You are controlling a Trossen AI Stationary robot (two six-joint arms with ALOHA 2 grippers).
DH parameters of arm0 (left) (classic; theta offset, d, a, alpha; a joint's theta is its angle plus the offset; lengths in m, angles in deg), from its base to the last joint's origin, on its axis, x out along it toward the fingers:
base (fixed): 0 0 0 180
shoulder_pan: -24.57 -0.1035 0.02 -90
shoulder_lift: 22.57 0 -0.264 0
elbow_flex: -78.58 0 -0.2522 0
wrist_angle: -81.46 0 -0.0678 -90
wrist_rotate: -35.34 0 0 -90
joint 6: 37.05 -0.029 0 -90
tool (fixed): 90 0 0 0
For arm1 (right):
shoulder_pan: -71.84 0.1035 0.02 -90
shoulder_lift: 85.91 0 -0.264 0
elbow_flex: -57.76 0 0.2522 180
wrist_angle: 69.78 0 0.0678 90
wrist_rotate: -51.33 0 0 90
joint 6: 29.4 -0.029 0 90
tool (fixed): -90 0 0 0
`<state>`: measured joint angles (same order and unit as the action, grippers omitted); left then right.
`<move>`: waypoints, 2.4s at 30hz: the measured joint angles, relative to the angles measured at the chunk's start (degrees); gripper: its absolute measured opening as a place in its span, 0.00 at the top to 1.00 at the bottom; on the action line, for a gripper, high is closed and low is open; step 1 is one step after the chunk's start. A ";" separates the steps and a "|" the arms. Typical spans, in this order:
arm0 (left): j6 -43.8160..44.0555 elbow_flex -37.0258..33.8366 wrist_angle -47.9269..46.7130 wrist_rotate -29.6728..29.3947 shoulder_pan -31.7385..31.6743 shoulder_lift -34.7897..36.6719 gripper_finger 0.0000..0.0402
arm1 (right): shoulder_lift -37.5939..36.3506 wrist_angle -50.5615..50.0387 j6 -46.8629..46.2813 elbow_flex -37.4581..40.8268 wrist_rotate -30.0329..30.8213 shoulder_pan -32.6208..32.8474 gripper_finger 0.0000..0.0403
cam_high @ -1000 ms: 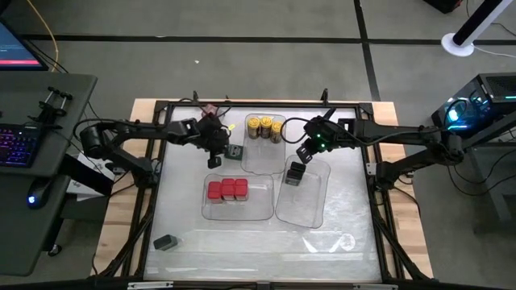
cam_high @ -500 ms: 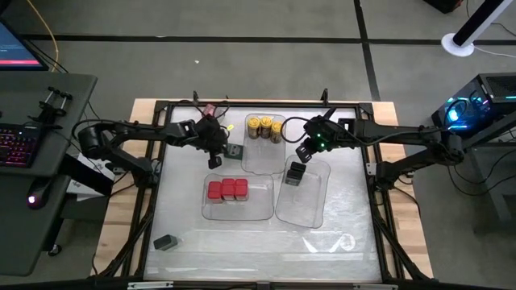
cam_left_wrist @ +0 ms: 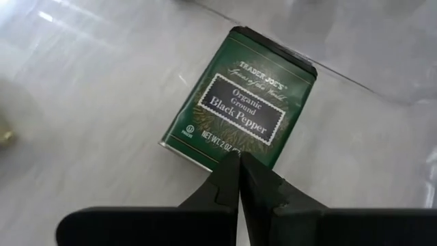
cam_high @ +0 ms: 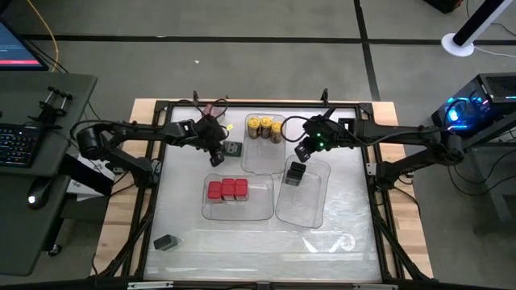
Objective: Sort spices by type
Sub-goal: Put the top green seasoning can into the right transparent bin
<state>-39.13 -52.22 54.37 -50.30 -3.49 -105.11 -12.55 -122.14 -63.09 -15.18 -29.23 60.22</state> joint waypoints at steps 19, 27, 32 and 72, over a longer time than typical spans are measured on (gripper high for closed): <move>19.01 -15.96 9.34 -4.02 -0.04 16.64 1.00 | 4.28 9.62 -0.84 0.00 -3.79 0.39 1.00; 21.52 -19.08 7.34 -6.13 1.42 20.85 1.00 | 4.28 10.32 -1.03 0.00 -4.04 0.42 1.00; 26.89 -20.85 7.07 -10.03 3.42 22.41 1.00 | 4.28 10.37 -1.45 0.00 -4.03 0.42 1.00; 49.86 -9.38 -37.27 -11.72 14.86 33.73 1.00 | 56.62 -5.75 18.31 -68.40 -30.05 -7.74 1.00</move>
<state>10.74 -61.60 17.10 -62.02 11.38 -71.38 44.07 -127.89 -44.78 -83.58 -59.28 52.49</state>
